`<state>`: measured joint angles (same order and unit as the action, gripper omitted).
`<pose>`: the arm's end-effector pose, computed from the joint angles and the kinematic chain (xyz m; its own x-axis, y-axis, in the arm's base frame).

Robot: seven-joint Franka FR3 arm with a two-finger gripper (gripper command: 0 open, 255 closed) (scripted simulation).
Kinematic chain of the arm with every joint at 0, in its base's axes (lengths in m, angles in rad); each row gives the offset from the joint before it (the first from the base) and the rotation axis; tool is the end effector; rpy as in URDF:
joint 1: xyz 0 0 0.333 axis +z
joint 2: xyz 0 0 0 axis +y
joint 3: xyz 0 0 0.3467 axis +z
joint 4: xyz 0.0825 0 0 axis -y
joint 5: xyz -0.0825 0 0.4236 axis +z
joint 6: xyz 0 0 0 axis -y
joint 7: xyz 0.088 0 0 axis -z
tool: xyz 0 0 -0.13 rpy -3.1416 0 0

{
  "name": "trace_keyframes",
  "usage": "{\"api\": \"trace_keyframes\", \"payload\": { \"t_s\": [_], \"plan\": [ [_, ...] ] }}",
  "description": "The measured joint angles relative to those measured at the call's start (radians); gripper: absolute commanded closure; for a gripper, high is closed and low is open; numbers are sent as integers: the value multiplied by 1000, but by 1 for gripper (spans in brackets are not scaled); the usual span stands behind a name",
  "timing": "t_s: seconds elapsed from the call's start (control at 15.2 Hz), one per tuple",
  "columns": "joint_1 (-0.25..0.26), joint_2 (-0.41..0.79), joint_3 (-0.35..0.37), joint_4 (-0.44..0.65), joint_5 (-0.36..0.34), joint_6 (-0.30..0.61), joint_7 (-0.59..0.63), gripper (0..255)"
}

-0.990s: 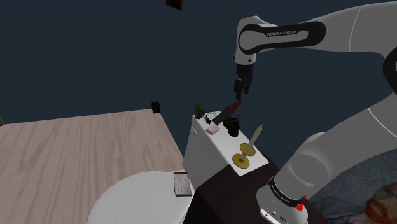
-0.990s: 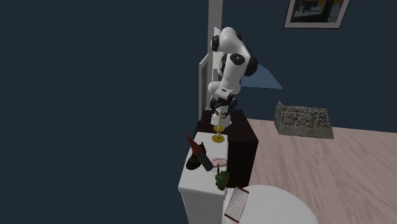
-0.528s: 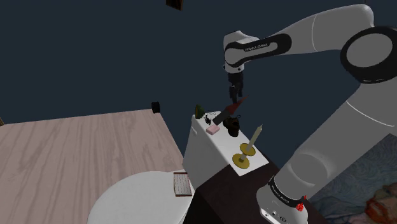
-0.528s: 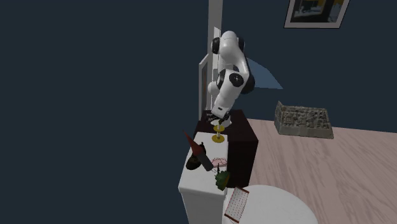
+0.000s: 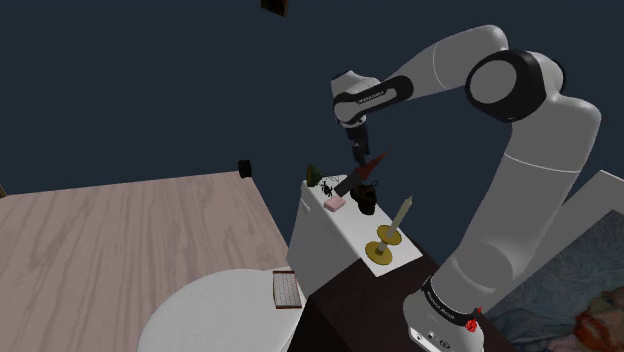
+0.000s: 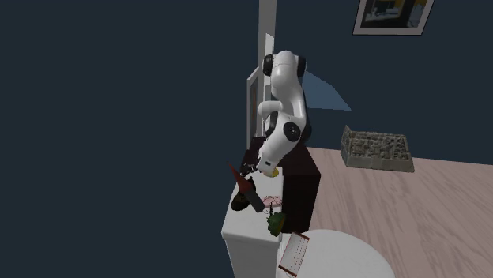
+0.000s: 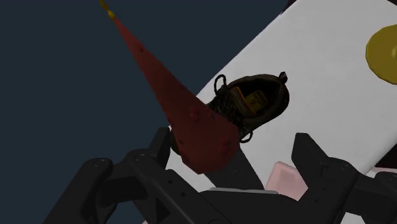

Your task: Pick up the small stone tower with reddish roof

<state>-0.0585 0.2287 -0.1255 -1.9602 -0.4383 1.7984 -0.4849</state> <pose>0.5720 -0.1507 0.3306 0.7706 0.3594 -0.5263 0.4969 -0.8560 0.1430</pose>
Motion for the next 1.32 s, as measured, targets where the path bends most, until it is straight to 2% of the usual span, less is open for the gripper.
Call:
{"api": "trace_keyframes", "payload": {
  "t_s": [0.2,0.66,0.73,1.32],
  "plan": [
    [-6,84,-7,39,-41,33,-21,0],
    [-11,149,-9,32,-53,98,0,0],
    [-11,151,-9,30,-53,102,2,255],
    [-11,151,-9,28,-54,104,4,255]
  ]
}}
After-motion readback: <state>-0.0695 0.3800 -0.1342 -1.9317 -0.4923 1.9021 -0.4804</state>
